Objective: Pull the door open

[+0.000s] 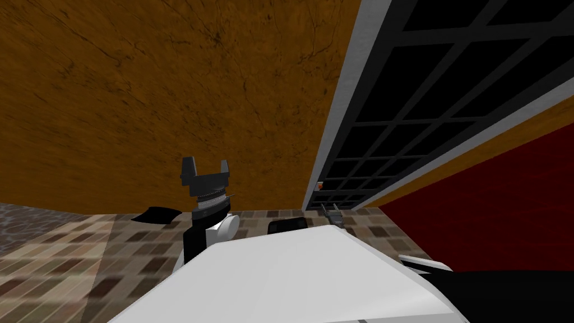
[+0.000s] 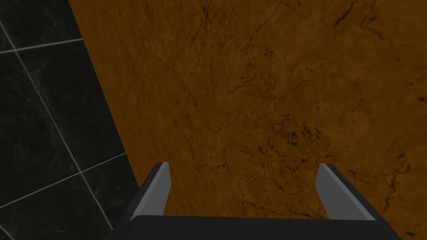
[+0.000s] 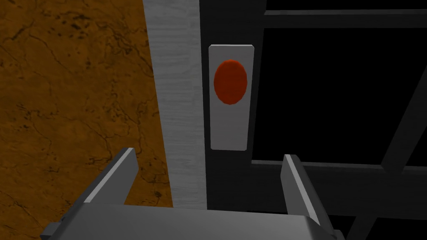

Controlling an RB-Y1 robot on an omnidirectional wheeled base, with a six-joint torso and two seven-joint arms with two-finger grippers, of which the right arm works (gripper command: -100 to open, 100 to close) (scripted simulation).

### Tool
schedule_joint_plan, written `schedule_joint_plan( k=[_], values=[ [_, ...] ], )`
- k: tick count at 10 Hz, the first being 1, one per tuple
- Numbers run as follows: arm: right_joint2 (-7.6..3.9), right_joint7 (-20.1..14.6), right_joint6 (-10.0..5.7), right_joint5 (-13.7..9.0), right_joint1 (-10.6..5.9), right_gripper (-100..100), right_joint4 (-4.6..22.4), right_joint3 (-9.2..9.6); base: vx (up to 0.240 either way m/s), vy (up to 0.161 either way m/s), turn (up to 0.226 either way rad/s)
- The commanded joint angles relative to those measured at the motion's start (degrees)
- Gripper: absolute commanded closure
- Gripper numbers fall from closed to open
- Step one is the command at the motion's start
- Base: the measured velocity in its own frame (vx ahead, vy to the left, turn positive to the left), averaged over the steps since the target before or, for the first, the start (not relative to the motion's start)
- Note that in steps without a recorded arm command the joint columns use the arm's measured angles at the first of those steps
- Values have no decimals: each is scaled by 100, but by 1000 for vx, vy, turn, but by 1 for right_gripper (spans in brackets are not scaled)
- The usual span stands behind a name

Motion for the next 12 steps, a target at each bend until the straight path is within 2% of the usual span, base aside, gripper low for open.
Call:
schedule_joint_plan(
  k=[1, 8, 9, 10, 12],
  values=[
    [0, 0, 0, 0, 0, -100, 0, 0, 24, -33, 16],
    [-83, -349, 172, -332, -115, -100, 276, -222, 172, -9, 92],
    [-75, -314, 148, -298, -70, -100, 231, -180, 39, 7, -17],
    [-75, -314, 148, -298, -70, 100, 231, -180, -17, 1, 7],
    [-75, -314, 148, -298, -70, 100, 231, -180, -9, -7, 12]
  ],
)
